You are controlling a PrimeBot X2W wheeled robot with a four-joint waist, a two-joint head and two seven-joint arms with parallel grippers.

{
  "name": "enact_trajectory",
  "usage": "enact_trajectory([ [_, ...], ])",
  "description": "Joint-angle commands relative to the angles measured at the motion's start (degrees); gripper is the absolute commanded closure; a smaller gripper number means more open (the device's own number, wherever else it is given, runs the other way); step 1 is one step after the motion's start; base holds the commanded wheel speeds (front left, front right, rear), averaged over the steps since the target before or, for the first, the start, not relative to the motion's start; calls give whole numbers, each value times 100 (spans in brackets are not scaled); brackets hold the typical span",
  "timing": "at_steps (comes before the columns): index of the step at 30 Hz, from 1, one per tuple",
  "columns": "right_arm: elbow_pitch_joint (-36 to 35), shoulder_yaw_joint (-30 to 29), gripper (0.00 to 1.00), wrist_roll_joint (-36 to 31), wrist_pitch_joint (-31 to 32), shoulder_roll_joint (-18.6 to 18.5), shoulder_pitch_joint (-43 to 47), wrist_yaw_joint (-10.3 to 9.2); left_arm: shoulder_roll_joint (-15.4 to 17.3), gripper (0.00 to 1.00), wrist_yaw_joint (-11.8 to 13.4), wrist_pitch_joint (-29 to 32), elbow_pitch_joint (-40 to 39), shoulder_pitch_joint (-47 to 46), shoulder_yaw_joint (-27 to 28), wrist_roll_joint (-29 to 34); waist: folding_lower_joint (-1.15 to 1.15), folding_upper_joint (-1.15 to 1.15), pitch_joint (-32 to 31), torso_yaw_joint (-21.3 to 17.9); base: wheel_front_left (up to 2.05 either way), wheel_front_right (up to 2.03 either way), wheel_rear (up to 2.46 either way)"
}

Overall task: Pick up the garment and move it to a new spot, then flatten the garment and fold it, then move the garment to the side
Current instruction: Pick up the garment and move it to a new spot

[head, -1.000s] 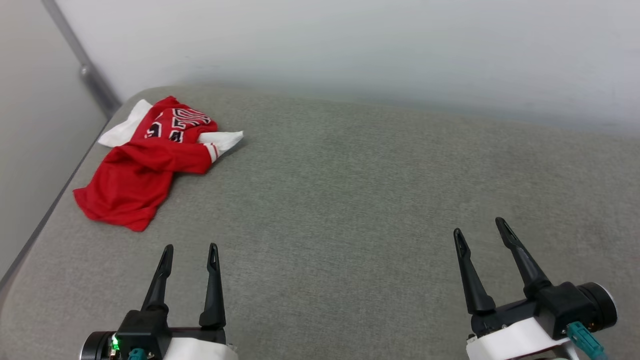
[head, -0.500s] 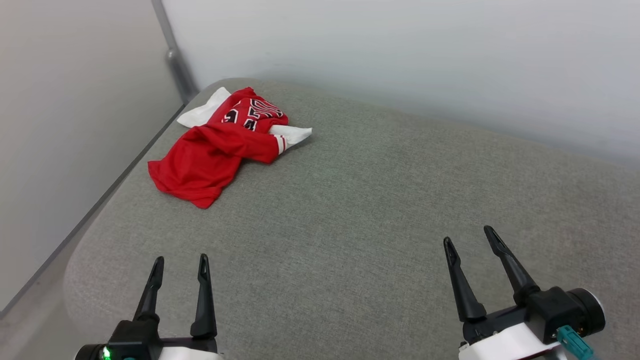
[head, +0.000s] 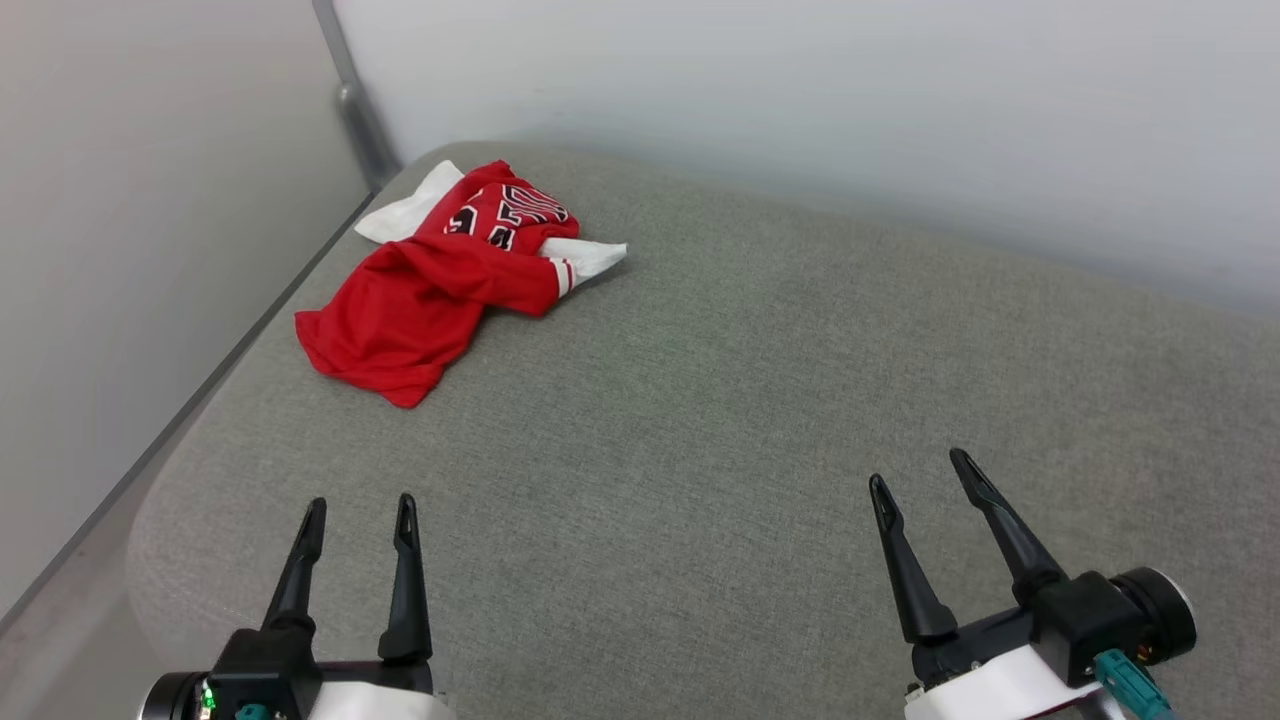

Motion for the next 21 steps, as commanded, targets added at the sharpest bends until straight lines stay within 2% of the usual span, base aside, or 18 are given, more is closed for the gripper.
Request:
enact_trajectory([
  [1, -68, 20, 0, -133, -11, -36, -113, -2, -7, 0, -35, -17, -28, -138, 25, -35, 0, 0, 181, -83, 0, 0, 0],
  [7, -415, 3, 0, -231, -12, -235, -371, -2, -6, 0, -242, -16, 233, -671, 145, -174, 0, 0, 893, -375, 0, 0, 0],
  [12, -834, -59, 0, -242, -11, -625, -583, -2, 122, 0, -617, -15, 456, -1597, 370, -186, 0, 0, 1801, -649, 0, 0, 0],
  [16, -1092, -56, 0, -287, -12, -955, -696, -2, 683, 0, -784, -15, 1080, -2382, 321, -264, 0, 0, 2368, -870, 0, 0, 0],
  [21, -1298, -320, 0, -269, -11, -1237, -667, -2, 1660, 0, -820, 874, 1818, -3526, 0, -927, 0, 0, 2922, -1094, 0, 0, 0],
])
